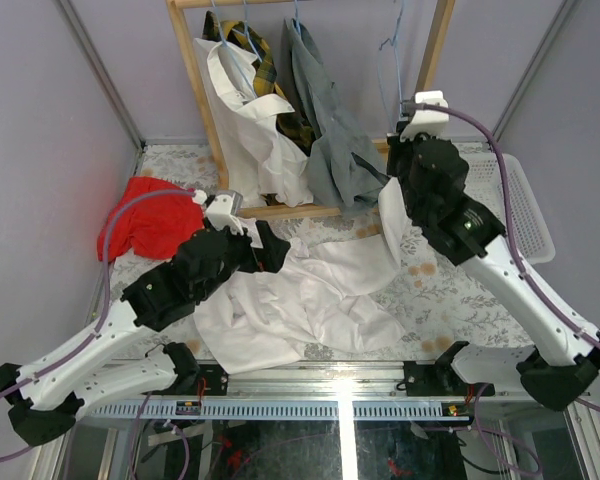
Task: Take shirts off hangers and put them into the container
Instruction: Place the hanger at the clothesline.
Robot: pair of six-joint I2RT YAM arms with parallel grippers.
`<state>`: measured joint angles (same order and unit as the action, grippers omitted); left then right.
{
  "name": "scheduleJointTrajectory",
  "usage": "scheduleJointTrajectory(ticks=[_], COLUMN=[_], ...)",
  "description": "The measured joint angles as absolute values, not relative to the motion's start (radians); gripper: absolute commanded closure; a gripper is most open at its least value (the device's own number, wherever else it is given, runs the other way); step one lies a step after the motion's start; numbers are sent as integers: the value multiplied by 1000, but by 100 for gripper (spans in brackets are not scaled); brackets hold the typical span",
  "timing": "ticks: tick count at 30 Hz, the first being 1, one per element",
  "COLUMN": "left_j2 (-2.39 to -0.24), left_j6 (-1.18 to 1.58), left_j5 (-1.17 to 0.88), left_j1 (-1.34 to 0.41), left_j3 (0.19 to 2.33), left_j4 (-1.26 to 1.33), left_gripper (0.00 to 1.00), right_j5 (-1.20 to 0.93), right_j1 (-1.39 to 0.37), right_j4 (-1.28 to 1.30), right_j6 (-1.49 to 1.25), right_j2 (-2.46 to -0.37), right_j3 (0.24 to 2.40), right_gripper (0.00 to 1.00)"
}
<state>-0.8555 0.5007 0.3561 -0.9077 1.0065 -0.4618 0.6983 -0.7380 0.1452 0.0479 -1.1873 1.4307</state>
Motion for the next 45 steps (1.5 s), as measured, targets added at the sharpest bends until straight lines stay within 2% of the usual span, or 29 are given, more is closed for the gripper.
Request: scheduleJointTrajectory(ticks=[6,13,21,24,32,36,39,41,42,43,44,45], left_j2=[-760,-614,-516,-513,-522,-491,-462,-447,-441,-435,-431,-428], left_j6=[503,491,474,471,472,477,482,485,486,489,493,496], left_j5=[320,323,371,376,389,413,432,440,445,451,456,461], left_j1=[-831,-817,-817,-817,-817,-817,-818,-820,-822,-826,-833,-840], left_j3=[809,765,691,686,686,686,686,686,686,686,686,686], left_j4=[-490,-514,-568,-580,-596,-603,-612,-621,-624,-627,-629,-632], left_gripper=[0,0,0,0,0,0,0,0,0,0,0,0], right_j5=[538,471,455,464,512,531,542,542,542,542,542,542], right_j1=[-611,-606,-603,-602,-599,-587,-586,-585,-582,-579,-575,-572], right_j4=[242,281,210,202,241,346,377,363,338,311,295,287], right_j6=[-41,-81,-136,-133,-78,-64,-82,-91,-97,-103,-109,-117], right_j2=[-1339,-1386,-1245,-1241,-1489,-1624,-1643,-1609,-1592,-1580,-1569,-1552], right_j3=[1576,1658,1496,1510,1826,1961,1913,1817,1771,1746,1732,1718], right_gripper=[100,100,100,100,100,100,94,94,89,80,64,41])
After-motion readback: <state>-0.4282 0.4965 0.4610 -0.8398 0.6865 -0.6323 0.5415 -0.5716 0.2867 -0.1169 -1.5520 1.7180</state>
